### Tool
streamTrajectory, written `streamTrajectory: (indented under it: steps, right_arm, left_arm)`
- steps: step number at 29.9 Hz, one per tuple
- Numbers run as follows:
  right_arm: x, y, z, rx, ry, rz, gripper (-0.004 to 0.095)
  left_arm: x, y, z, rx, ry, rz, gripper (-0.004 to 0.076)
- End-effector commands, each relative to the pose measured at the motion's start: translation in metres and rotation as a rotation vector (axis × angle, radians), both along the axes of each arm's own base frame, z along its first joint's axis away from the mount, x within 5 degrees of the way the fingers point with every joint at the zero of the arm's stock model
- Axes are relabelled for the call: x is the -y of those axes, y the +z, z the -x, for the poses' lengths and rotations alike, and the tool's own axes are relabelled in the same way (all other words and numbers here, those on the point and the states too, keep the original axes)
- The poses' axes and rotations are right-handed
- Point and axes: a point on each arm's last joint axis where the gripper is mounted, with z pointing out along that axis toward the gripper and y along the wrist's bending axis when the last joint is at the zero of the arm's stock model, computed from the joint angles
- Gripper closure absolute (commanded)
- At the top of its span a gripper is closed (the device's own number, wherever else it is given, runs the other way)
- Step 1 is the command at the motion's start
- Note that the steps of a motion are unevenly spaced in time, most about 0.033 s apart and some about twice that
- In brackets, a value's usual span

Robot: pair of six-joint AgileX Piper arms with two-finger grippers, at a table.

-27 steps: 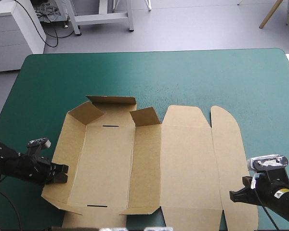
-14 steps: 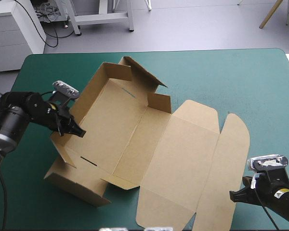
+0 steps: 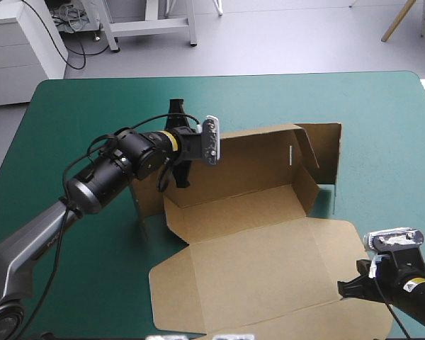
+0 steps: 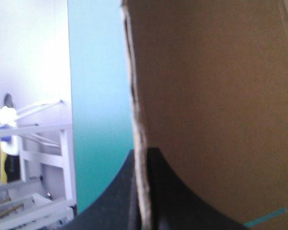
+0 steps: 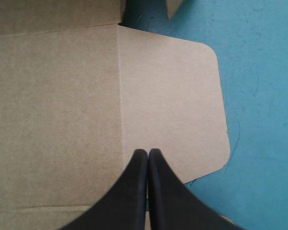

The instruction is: Fold the box

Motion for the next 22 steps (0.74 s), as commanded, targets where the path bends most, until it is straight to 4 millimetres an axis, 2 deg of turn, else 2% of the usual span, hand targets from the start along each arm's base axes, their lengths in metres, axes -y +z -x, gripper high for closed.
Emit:
streamTrajectory:
  steps: [1,6,9,14,18,22]
  right_arm:
    - [0.000,0.010,-0.004,0.070,-0.003,-0.005,0.0927]
    - [0.000,0.010,-0.004,0.070,-0.003,-0.005,0.0927]
    - [0.000,0.010,-0.004,0.070,-0.003,-0.005,0.0927]
    - [0.000,0.010,-0.004,0.070,-0.003,-0.005,0.0927]
    - [0.000,0.010,-0.004,0.070,-0.003,-0.005,0.0927]
    - [0.000,0.010,-0.004,0.070,-0.003,-0.005,0.0927]
  left_arm:
    - [0.020,0.031,0.017,0.160,-0.117,0.100,0.0734]
    - [0.035,0.038,0.027,0.262,-0.196,0.092,0.0734]
    - [0.041,0.034,0.027,0.264,-0.206,0.092,0.0734]
    - [0.049,0.023,0.026,0.229,-0.166,0.092,0.0734]
    - [0.062,0.018,0.038,0.329,-0.185,0.037,0.0734]
    - [0.070,0.000,0.047,0.396,-0.196,0.006,0.0734]
